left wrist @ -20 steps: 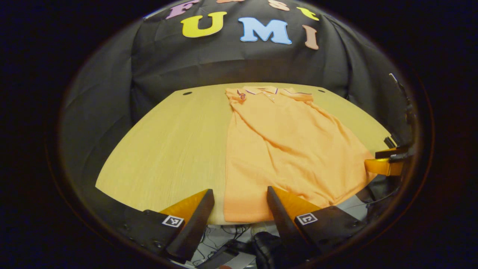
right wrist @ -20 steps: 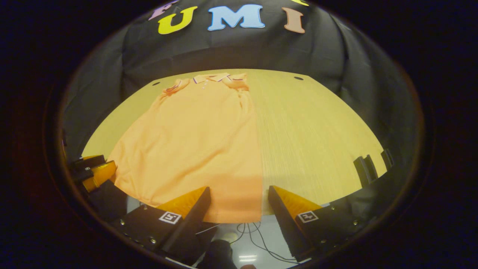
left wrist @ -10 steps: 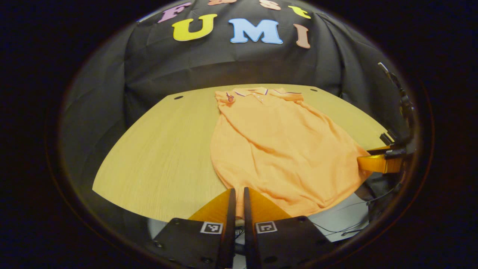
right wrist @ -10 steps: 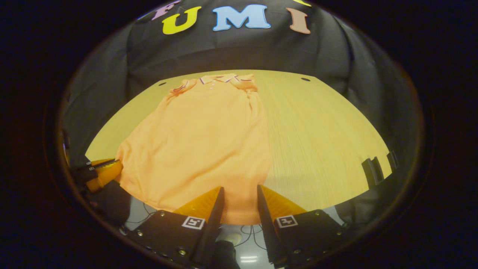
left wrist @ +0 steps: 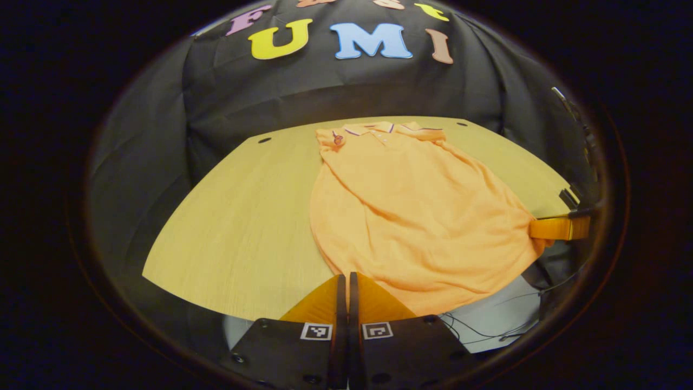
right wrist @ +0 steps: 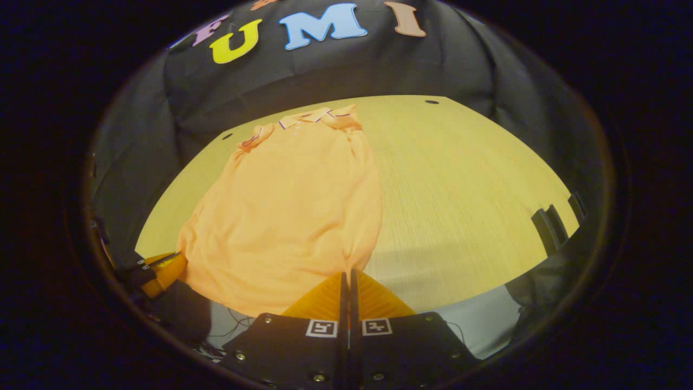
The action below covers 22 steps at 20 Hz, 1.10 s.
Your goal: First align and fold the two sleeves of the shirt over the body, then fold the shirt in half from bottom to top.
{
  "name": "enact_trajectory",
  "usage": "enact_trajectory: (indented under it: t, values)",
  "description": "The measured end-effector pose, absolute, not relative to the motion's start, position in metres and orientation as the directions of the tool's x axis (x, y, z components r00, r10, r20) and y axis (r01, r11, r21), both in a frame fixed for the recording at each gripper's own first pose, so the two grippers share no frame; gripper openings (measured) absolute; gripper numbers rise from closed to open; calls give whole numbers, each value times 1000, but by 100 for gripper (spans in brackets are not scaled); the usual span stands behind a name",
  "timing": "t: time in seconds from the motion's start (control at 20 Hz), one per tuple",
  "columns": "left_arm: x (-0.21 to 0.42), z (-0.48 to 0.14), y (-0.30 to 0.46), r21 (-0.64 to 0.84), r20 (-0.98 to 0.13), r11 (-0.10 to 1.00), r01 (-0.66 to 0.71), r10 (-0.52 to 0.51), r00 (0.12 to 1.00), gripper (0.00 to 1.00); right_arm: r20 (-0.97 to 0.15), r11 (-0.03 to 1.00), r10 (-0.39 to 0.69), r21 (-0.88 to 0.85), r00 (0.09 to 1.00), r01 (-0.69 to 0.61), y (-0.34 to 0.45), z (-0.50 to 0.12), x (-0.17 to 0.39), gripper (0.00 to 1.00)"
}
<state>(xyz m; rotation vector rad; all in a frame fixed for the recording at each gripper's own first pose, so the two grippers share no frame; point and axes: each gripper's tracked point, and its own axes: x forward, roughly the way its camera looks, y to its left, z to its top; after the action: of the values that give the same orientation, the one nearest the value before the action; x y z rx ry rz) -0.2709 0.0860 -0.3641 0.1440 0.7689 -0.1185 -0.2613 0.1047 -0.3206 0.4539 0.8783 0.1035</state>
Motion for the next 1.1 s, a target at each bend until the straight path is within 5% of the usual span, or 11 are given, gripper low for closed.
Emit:
enact_trajectory:
  t: [0.45, 1.1]
  values:
    - [-253, -318, 69, -81, -701, 994, 78, -112, 705, 6, -587, 849, 351, 528, 729, 16, 103, -257, -232, 0]
    - [-123, -233, 37, -145, -596, 986, 86, -156, 788, 7, -496, 870, 264, 493, 827, 18, 44, -194, -126, 0]
